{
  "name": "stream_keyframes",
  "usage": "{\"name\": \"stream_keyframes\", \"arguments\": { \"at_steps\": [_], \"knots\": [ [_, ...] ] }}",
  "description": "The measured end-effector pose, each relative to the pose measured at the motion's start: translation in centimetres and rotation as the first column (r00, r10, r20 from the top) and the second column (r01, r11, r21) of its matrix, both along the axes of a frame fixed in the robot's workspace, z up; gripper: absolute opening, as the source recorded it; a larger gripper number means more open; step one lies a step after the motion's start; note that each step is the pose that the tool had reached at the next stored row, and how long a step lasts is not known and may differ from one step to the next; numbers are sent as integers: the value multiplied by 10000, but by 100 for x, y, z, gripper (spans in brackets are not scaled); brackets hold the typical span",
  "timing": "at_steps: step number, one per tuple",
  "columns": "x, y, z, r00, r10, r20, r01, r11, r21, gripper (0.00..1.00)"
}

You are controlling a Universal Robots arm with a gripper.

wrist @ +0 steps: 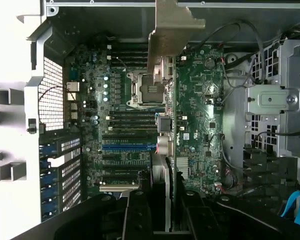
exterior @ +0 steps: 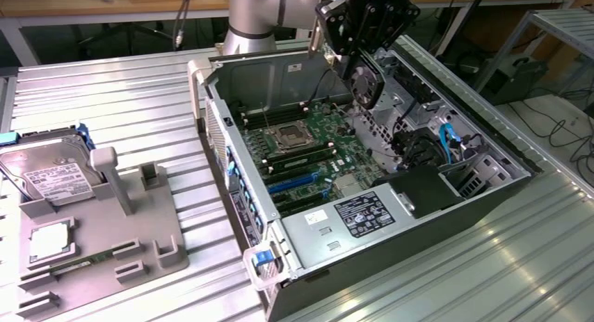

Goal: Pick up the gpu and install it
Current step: 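Pick up the gpu and move the gpu toward the slot, then insert the gpu into the slot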

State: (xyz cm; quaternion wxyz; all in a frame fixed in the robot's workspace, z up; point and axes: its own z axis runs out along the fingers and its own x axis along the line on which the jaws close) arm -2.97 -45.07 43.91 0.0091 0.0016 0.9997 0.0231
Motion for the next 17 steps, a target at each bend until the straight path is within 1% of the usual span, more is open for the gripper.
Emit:
{"name": "stream_keyframes", "arguments": {
  "at_steps": [14, 17],
  "knots": [
    [0, 0, -1, 10000, 0, 0, 0, 10000, 1, 28],
    [0, 1, -1, 10000, 88, 1, -88, 10000, 1, 28]
  ]
}}
